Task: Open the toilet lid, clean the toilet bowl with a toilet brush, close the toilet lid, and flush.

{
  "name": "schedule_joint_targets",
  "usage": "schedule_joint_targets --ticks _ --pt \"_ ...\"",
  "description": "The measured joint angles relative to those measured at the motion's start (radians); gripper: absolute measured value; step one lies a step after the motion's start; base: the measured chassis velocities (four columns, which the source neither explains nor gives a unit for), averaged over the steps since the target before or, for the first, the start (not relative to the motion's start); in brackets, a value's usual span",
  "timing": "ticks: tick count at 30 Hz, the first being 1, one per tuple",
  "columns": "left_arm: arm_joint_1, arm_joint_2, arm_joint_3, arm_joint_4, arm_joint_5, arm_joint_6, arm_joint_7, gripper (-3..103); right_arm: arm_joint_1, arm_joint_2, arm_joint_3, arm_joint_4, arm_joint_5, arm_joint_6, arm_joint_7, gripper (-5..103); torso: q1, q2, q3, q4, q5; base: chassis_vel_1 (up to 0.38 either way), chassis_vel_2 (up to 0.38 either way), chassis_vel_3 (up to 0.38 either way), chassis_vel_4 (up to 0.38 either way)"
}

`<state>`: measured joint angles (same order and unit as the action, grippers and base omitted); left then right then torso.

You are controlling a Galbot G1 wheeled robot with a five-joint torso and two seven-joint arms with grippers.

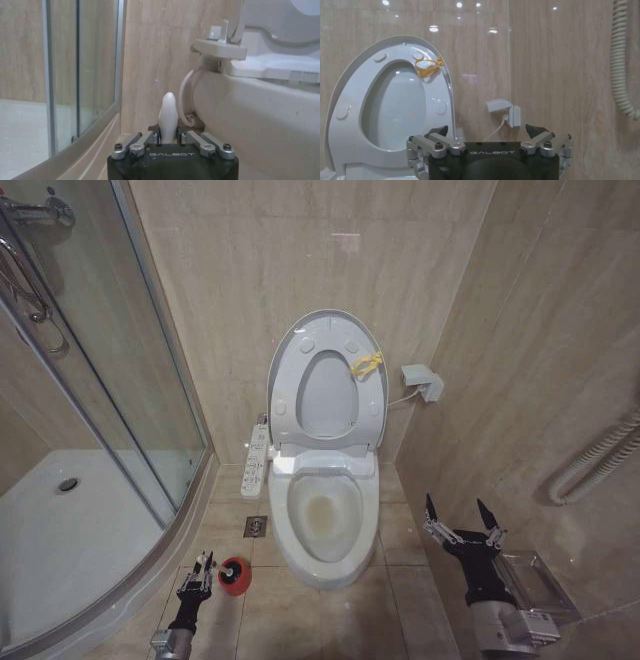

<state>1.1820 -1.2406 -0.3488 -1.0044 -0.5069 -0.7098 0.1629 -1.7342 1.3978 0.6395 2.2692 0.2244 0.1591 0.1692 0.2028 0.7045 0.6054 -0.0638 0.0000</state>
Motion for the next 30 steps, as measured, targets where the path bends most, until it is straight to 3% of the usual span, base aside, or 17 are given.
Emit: schedule_joint_targets --ticks 30 --pt "-0.041 0.013 -0.015 0.021 0.059 0.119 -0.029 21 0.000 0.000 0.000 0.000 0.000 0.000 0.000 100 0.000 0.000 0.000 -0.0002 0.0003 0.000 0.000 0.000 0.000"
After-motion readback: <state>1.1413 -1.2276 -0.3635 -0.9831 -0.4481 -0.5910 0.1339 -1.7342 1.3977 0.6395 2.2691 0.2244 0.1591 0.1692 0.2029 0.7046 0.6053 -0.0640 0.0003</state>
